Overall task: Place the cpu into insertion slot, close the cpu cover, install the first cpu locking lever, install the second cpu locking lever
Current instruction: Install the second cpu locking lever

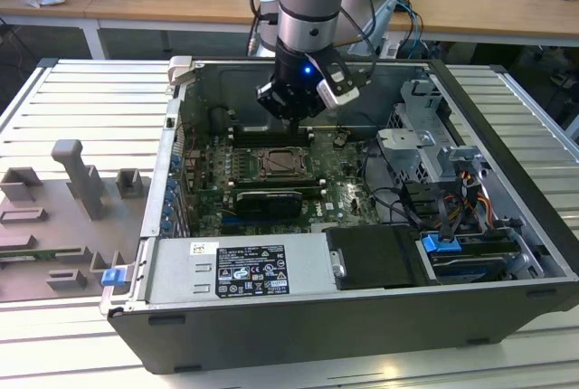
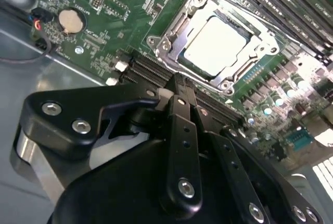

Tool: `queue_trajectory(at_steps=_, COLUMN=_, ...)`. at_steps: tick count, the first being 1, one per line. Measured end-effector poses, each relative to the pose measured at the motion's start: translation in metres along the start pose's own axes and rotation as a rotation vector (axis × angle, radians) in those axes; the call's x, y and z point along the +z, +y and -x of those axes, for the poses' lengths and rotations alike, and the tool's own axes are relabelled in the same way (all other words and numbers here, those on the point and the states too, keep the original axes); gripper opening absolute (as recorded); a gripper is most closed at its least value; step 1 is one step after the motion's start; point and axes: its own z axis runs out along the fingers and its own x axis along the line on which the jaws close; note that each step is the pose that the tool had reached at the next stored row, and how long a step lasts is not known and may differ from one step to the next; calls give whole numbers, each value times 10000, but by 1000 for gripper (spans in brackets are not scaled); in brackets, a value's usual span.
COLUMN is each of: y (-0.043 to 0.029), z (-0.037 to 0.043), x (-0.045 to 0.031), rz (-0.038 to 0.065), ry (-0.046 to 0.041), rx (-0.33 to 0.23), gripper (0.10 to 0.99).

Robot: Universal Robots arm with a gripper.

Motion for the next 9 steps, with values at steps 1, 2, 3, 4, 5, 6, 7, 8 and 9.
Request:
queue_trajectory(at_steps=1, y=-6, z=0, x=-1, rz=-2, ry=1, rx=-1, gripper=106)
queue_trajectory(at_steps=2, y=-11, z=-1, x=-2, rz=-3, ry=1, rx=1, gripper=106)
queue_trajectory(at_steps=3, y=-14, z=-3, x=-2, rz=-3, ry=1, rx=3, gripper=106)
queue_trajectory(at_steps=4, y=-23, z=-3, x=-4, rz=-4, ry=1, rx=1, gripper=106)
queue_trajectory(at_steps=5, y=-33, z=-4, x=-5, rz=-3, ry=1, rx=1, gripper=106)
queue_trajectory(at_steps=6, y=-50, z=-5, x=-7, rz=-4, ry=1, rx=2, gripper=106)
queue_trajectory(at_steps=7, y=-63, z=-6, x=-8, rz=-4, ry=1, rx=1, gripper=106)
queue_trajectory(at_steps=8, y=-80, z=-7, x=-10, rz=-3, ry=1, rx=1, gripper=106)
queue_trajectory(at_steps=9, y=-91, z=-7, x=-11, rz=-4, ry=1, rx=1, gripper=106)
